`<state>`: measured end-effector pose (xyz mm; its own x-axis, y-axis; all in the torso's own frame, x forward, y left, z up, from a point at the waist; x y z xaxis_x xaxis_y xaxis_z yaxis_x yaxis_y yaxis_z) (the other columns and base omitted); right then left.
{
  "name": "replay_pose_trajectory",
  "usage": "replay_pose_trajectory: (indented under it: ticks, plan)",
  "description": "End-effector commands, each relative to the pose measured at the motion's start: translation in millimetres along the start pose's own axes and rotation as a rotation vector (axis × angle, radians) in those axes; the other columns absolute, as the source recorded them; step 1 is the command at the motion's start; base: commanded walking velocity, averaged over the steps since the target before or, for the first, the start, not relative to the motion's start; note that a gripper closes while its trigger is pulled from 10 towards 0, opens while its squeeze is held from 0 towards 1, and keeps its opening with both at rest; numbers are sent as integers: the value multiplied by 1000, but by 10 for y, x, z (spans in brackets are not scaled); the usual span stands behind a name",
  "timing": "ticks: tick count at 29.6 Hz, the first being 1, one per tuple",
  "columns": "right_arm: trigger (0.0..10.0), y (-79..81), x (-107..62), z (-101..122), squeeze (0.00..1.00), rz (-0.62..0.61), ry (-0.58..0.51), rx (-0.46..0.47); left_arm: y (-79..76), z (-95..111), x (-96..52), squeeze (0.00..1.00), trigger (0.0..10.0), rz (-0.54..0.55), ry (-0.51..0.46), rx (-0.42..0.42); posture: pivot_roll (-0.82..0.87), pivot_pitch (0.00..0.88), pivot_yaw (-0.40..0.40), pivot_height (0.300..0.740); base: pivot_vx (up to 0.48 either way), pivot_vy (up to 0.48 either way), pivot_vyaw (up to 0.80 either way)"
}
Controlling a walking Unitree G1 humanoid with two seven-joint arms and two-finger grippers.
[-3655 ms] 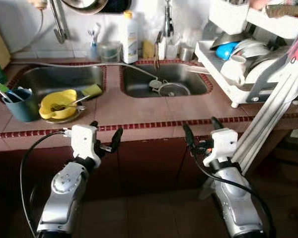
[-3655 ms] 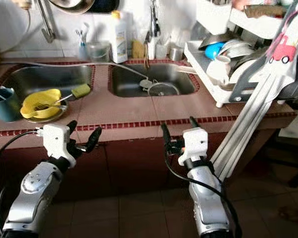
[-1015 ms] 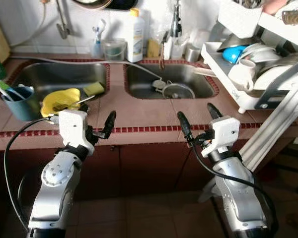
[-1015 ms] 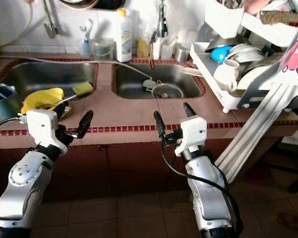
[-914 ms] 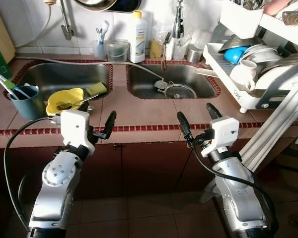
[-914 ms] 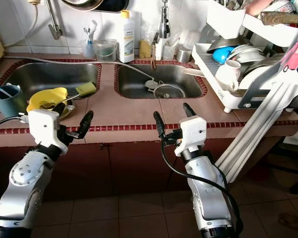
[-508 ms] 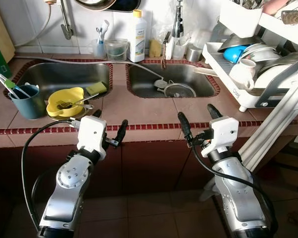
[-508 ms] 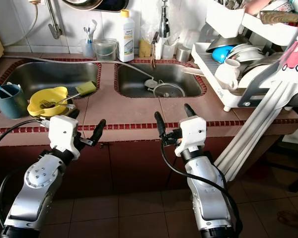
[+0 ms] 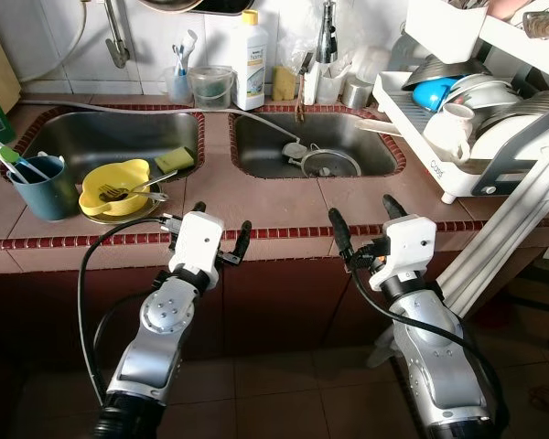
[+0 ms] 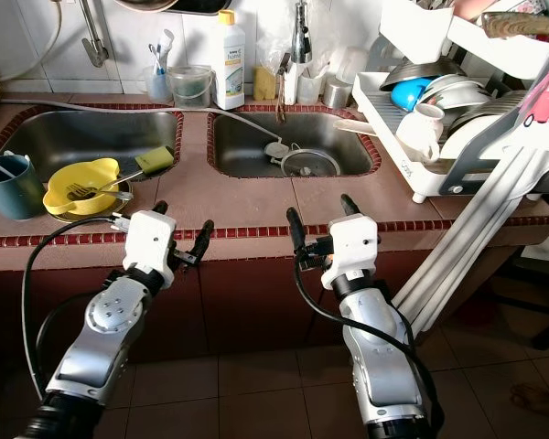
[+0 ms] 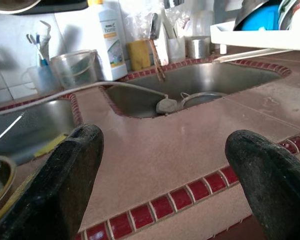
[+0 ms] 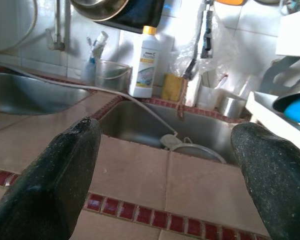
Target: Kitchen organization
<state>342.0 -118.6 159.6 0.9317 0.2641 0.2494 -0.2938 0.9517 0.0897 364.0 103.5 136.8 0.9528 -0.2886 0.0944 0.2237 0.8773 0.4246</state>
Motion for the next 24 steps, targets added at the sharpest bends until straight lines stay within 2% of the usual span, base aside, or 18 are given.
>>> replay_pose_trajectory:
  ticks: [1, 6, 8, 17, 20, 24]
  plan:
    - [10000, 121, -8, 39, 0, 52, -3, 17, 1, 42, 51, 0, 10000, 7, -18, 14, -213, 25, -24, 740, 0, 0, 0]
    - [10000, 448, -103, -97, 0, 212, 67, 67, 76, 53, 116, 0, 10000, 24, -27, 35, -213, 28, -25, 740, 0, 0, 0]
    - [10000, 491, -124, -118, 0, 233, 77, 71, 95, 56, 132, 0, 10000, 28, -28, 44, -212, 28, -25, 740, 0, 0, 0]
    - [10000, 533, -162, -150, 0, 252, 104, 82, 194, 63, 224, 0, 10000, 58, -40, 73, -218, 37, -23, 740, 0, 0, 0]
    - [10000, 529, -178, -146, 0, 255, 109, 85, 273, 36, 278, 0, 10000, 99, -27, 106, -221, 40, -22, 740, 0, 0, 0]
    - [10000, 548, -187, -143, 0, 263, 114, 87, 303, 52, 336, 0, 10000, 113, -24, 103, -224, 44, -23, 740, 0, 0, 0]
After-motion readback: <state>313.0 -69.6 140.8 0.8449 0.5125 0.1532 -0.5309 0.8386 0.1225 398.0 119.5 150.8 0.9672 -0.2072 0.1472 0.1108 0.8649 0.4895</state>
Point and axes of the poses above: a point about 5 cm out from each wrist's last joint towards the gripper, its own x axis pointing out of the wrist towards the gripper, its own z axis along the axis of the wrist's last joint, y = z × x, the point moved 5 cm from there along x, pointing out of the wrist towards the gripper, and after that the axes turned 12 degrees about x, right-handed, at the moved point
